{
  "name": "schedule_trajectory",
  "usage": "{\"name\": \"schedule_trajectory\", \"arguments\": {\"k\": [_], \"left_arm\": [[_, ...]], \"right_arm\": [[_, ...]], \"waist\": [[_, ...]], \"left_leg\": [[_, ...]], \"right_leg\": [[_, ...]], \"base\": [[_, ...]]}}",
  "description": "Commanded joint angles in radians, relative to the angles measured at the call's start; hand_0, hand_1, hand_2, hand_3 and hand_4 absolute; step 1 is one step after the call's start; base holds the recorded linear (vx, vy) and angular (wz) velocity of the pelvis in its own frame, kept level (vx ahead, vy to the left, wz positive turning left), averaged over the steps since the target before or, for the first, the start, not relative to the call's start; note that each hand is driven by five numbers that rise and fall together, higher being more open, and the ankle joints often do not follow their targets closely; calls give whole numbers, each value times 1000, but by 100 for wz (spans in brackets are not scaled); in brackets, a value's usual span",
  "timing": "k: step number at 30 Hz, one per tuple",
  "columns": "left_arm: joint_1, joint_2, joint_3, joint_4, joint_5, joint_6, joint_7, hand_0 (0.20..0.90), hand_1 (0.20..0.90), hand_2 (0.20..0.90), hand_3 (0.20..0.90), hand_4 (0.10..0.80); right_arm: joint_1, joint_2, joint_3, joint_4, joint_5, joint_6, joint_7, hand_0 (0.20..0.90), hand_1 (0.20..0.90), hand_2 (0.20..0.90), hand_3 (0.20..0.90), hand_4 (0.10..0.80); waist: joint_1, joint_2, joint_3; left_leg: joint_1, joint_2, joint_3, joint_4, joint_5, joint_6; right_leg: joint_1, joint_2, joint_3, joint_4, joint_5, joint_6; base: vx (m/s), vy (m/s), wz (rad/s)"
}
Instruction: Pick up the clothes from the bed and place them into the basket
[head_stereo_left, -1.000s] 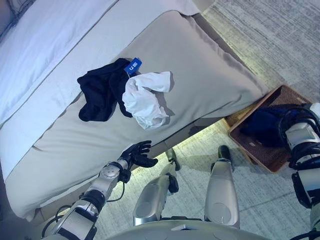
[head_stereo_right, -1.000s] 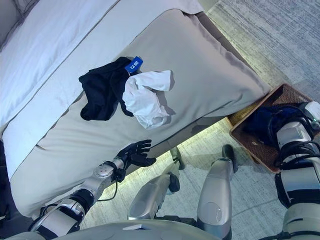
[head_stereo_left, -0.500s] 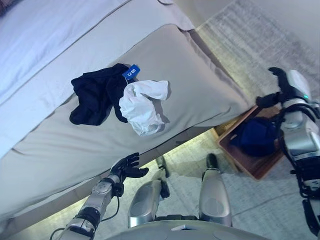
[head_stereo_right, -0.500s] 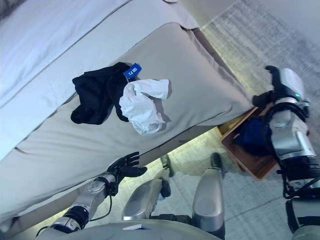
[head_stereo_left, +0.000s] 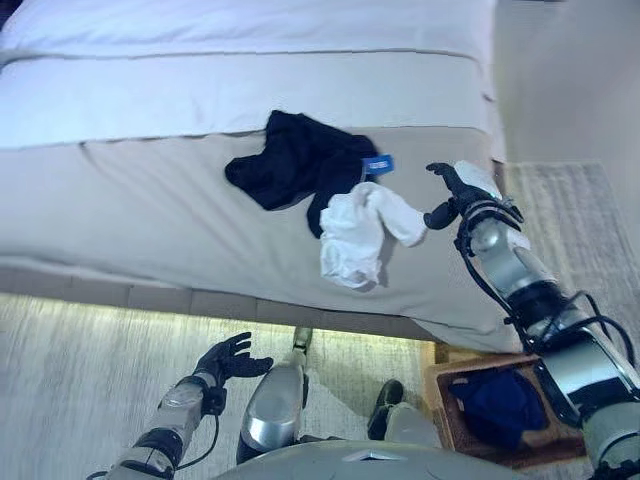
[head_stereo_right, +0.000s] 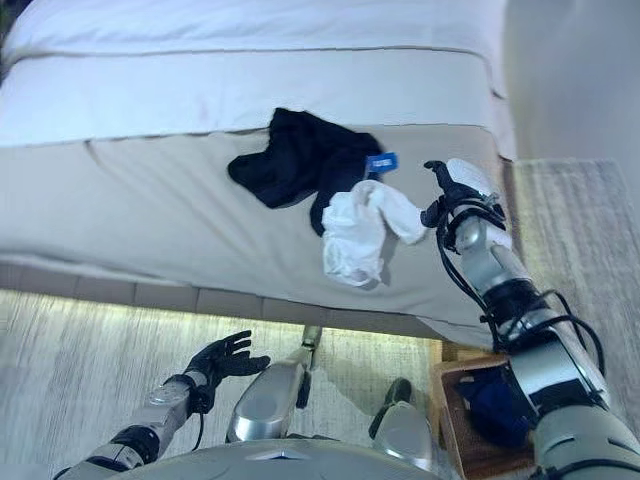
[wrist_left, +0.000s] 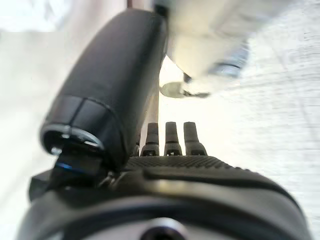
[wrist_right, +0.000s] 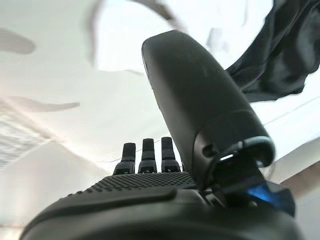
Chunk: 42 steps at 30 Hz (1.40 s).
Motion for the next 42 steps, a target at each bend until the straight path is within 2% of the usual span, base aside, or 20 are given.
{"name": "schedule_trajectory", "arguments": {"k": [1,2,3,4,8,13,14,15,16,20,23,24,25,26,27,29,30,39,42], "left_arm": [[-33,29,-37,-8,-38,-12,3,900,900,900,900,800],[-44,34,-41,-11,-47,-12,2,900,900,900,900,800],[-49,35,-43,-10,-53,-15,-1,900,900,900,900,800],[-49,35,-42,-11,-52,-18,-2,900,900,900,900,800],[-44,43,-43,-23,-46,-28,-14,900,900,900,900,800],[-50,52,-48,-59,-25,-20,-14,900,900,900,900,800],[-51,54,-49,-65,-23,-18,-15,900,900,900,900,800],[-55,57,-51,-72,-16,-16,-15,900,900,900,900,800],[-57,62,-54,-84,-14,-13,-16,900,900,900,900,800],[-60,73,-67,-109,-11,-18,-14,900,900,900,900,800],[-61,80,-83,-113,-21,-26,-6,900,900,900,900,800],[-55,80,-84,-114,-22,-30,-1,900,900,900,900,800],[-38,78,-80,-114,-28,-36,8,900,900,900,900,800],[-32,77,-78,-112,-28,-40,9,900,900,900,900,800],[-14,70,-65,-104,-33,-49,18,900,900,900,900,800],[4,62,-45,-87,-26,-53,22,900,900,900,900,800],[8,56,-38,-70,-20,-52,23,900,900,900,900,800],[77,23,30,30,90,-38,-11,900,900,900,900,800],[77,10,42,47,124,-26,-13,900,900,900,900,800]], "right_arm": [[-197,-75,50,4,-46,49,-105,900,900,900,900,800],[-233,-64,63,72,-32,94,-90,900,900,900,900,800],[-257,-57,71,144,-38,171,-14,900,900,900,900,800],[-261,-56,74,179,-34,156,-17,900,900,900,900,800],[-298,-42,96,406,-36,241,116,900,900,900,900,800],[-327,-16,95,537,-28,290,198,900,900,900,900,800],[-330,-14,94,541,-30,294,204,820,820,820,807,707],[-335,-13,93,554,-20,284,201,371,371,371,282,182],[-343,-14,93,555,2,273,177,300,300,300,200,100],[-370,-22,78,525,79,226,76,300,300,300,200,100],[-405,-35,68,433,188,136,-112,300,300,300,200,100],[-412,-41,63,375,200,129,-167,300,300,300,200,100],[-411,-56,50,236,228,123,-274,300,300,300,200,100],[-407,-61,45,200,232,88,-332,300,300,300,200,100],[-387,-79,7,51,224,99,-380,300,300,300,200,100],[-336,-88,-62,-98,182,42,-461,300,300,300,200,100],[-310,-93,-92,-178,160,20,-509,300,300,300,200,100],[-74,-240,-291,-627,2,-79,-603,300,300,300,200,100],[2,-282,-340,-702,-3,-93,-616,300,300,300,200,100]], "waist": [[50,18,32],[71,19,45],[88,24,54],[92,25,57],[142,34,81],[192,31,99],[195,30,99],[201,27,100],[206,25,101],[208,13,98],[191,-2,90],[182,-7,87],[162,-15,82],[154,-17,80],[129,-25,74],[98,-36,59],[78,-39,46],[-45,-71,-108],[-84,-79,-151]], "left_leg": [[-7,-62,17,104,-187,81],[-16,-69,5,108,-202,75],[-31,-75,-4,113,-200,76],[-35,-76,-8,115,-199,77],[-72,-82,-33,130,-189,83],[-94,-80,-61,113,-167,78],[-95,-79,-63,108,-165,77],[-95,-76,-66,98,-159,74],[-93,-74,-69,86,-154,73],[-83,-66,-74,58,-146,68],[-63,-55,-68,40,-148,65],[-53,-51,-63,36,-150,64],[-36,-41,-50,27,-155,62],[-30,-38,-45,25,-157,62],[-12,-29,-31,14,-162,62],[16,-19,-10,-2,-169,62],[18,-15,5,-7,-151,69],[144,28,104,-75,-169,51],[169,30,137,-78,-182,49]], "right_leg": [[-93,-5,-10,104,66,-47],[-96,-16,-9,126,45,-39],[-104,-25,-19,136,47,-40],[-106,-28,-22,139,46,-40],[-115,-44,-55,153,45,-42],[-110,-43,-94,138,48,-40],[-108,-41,-97,134,48,-39],[-106,-39,-105,128,51,-37],[-105,-36,-109,121,56,-34],[-101,-27,-114,110,64,-27],[-103,-20,-102,111,79,-18],[-103,-17,-96,112,81,-16],[-101,-12,-82,111,86,-13],[-101,-10,-78,110,88,-13],[-100,-3,-61,107,91,-10],[-94,9,-37,97,92,-6],[-95,18,-37,78,111,-14],[-12,103,59,-75,74,-5],[-3,115,82,-104,81,-11]], "base": [[19,46,49],[23,49,36],[24,16,36],[-19,29,26],[8,-8,31],[20,-78,21],[12,-104,26],[13,-96,22],[14,-96,13],[3,-79,7],[-5,-50,-1],[-4,-10,-5],[-2,-2,-6],[-4,3,-14],[-3,-2,-26],[-33,8,-37],[-62,15,-43],[33,-59,-42],[18,-88,-47]]}}
